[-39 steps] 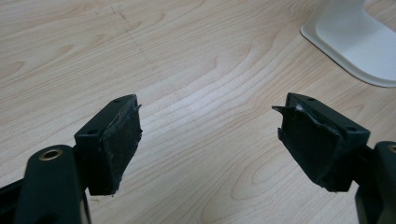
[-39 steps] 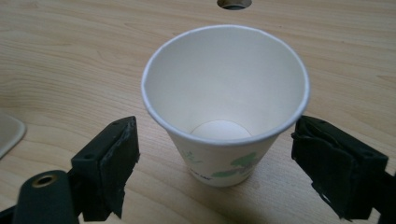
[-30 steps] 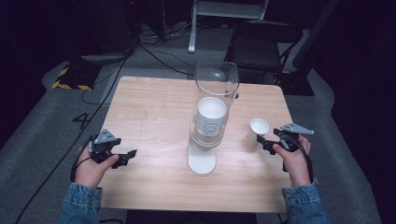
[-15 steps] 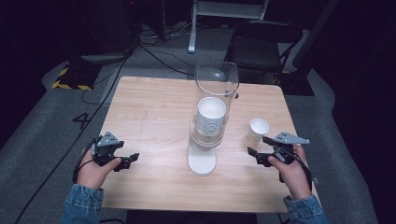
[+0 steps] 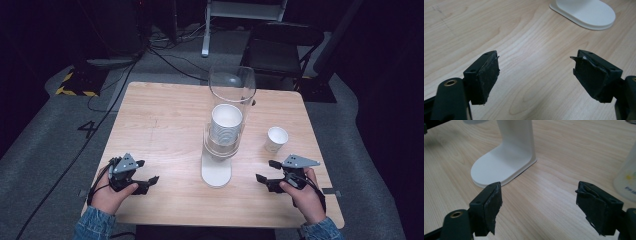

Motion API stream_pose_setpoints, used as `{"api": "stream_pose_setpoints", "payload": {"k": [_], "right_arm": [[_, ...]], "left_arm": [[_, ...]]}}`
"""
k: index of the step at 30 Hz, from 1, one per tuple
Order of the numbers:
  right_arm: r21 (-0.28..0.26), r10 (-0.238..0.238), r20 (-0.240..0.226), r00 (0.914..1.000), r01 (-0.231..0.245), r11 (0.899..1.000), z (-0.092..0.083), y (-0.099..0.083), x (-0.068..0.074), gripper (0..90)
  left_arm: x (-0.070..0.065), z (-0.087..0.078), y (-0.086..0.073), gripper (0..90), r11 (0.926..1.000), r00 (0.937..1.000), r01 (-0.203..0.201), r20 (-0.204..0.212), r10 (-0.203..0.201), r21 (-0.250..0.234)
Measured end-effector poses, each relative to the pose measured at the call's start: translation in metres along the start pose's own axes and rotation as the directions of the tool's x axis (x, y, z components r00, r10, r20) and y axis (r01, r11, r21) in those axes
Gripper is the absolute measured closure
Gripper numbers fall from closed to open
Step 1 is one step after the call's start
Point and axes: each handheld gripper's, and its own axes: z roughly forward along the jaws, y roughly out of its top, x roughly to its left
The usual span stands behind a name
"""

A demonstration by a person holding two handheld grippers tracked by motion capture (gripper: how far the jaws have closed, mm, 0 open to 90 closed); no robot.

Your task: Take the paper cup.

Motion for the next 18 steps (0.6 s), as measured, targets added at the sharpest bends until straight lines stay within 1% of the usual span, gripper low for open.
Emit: {"api": "stream_pose_setpoints", "payload": {"k": [1, 2, 3, 5, 6, 7, 8, 9, 10, 11, 13, 14, 16, 18], "right_arm": [[0.004, -0.004, -0.007, 1.0000, 0.004, 1.000, 0.003, -0.003, 0.001, 21.6], [0.013, -0.011, -0.014, 0.9998, 0.011, 1.000, 0.005, -0.006, 0.001, 21.6], [0.024, -0.019, -0.024, 0.9995, 0.019, 1.000, 0.008, -0.008, 0.002, 21.7], [0.060, -0.027, -0.034, 0.9991, 0.029, 0.998, 0.014, -0.013, 0.003, 21.6], [0.067, -0.027, -0.036, 0.9990, 0.029, 0.997, 0.016, -0.015, 0.004, 21.4], [0.077, -0.037, -0.036, 0.9987, 0.039, 0.996, 0.019, -0.016, 0.004, 21.1], [0.085, -0.043, -0.032, 0.9986, 0.045, 0.995, 0.021, -0.018, 0.004, 20.7], [0.088, -0.045, -0.027, 0.9986, 0.047, 0.995, 0.023, -0.018, 0.004, 20.6], [0.089, -0.044, -0.018, 0.9989, 0.045, 0.995, 0.025, -0.020, 0.004, 20.5], [0.097, -0.048, -0.002, 0.9989, 0.048, 0.994, 0.027, -0.022, 0.004, 19.9], [0.108, -0.059, 0.011, 0.9982, 0.057, 0.993, 0.031, -0.024, 0.004, 18.7], [0.117, -0.067, 0.011, 0.9977, 0.065, 0.991, 0.032, -0.024, 0.004, 18.6], [0.119, -0.074, 0.018, 0.9971, 0.071, 0.990, 0.032, -0.024, 0.005, 18.3], [0.120, -0.077, 0.020, 0.9968, 0.074, 0.990, 0.033, -0.024, 0.005, 18.0]], "left_arm": [[0.000, 0.001, -0.002, 20.1, 0.9998, 0.9999, -0.005, 0.011, 0.005, 0.018], [0.000, 0.003, -0.003, 19.8, 0.9995, 0.9998, 0.002, 0.017, -0.003, 0.030], [0.001, 0.005, -0.005, 19.8, 0.9991, 0.9998, -0.001, 0.017, 0.001, 0.041], [0.002, 0.007, -0.007, 19.8, 0.9987, 0.9998, 0.005, 0.019, -0.006, 0.051], [0.002, 0.008, -0.008, 19.8, 0.9985, 0.9997, 0.008, 0.022, -0.009, 0.055], [0.003, 0.009, -0.008, 19.8, 0.9981, 0.9998, 0.005, 0.018, -0.006, 0.061], [0.003, 0.009, -0.009, 19.8, 0.9979, 0.9997, 0.012, 0.020, -0.013, 0.063], [0.004, 0.009, -0.009, 19.8, 0.9977, 0.9998, 0.006, 0.019, -0.008, 0.067], [0.004, 0.010, -0.010, 19.8, 0.9977, 0.9996, 0.016, 0.021, -0.017, 0.066], [0.004, 0.011, -0.011, 19.8, 0.9974, 0.9997, 0.016, 0.018, -0.017, 0.070], [0.004, 0.011, -0.011, 19.7, 0.9962, 0.9997, 0.016, 0.014, -0.017, 0.085], [0.004, 0.011, -0.012, 19.2, 0.9958, 0.9998, 0.015, 0.014, -0.017, 0.091], [0.004, 0.012, -0.012, 17.3, 0.9953, 0.9997, 0.014, 0.018, -0.016, 0.096], [0.004, 0.013, -0.012, 15.9, 0.9947, 0.9998, 0.005, 0.016, -0.006, 0.103]]}}
